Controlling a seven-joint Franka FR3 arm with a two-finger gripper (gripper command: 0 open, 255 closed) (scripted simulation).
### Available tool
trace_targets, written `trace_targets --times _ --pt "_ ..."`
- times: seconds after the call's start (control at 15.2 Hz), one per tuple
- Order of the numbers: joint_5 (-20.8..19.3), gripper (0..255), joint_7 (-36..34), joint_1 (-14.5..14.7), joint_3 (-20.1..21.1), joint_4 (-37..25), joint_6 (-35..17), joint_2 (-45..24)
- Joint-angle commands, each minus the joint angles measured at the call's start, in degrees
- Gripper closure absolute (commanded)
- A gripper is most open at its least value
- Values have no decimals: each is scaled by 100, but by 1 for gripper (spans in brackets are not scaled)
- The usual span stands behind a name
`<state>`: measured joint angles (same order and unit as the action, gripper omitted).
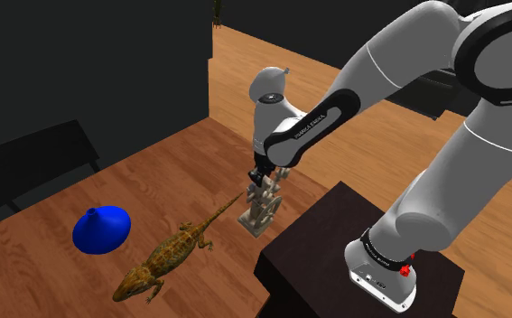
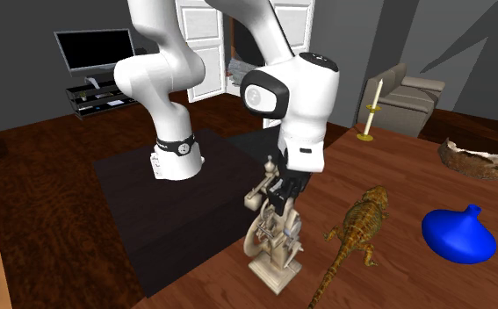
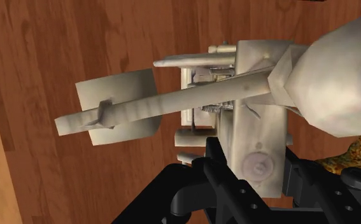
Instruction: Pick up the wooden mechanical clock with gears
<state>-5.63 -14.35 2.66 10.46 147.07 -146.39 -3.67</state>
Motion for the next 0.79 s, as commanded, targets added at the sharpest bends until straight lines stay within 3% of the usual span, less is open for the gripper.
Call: trace_targets --times 0.0,0.73 --pt "57 255 43 0 11 0 119 120" --pt "366 255 294 25 24 -152 1058 928"
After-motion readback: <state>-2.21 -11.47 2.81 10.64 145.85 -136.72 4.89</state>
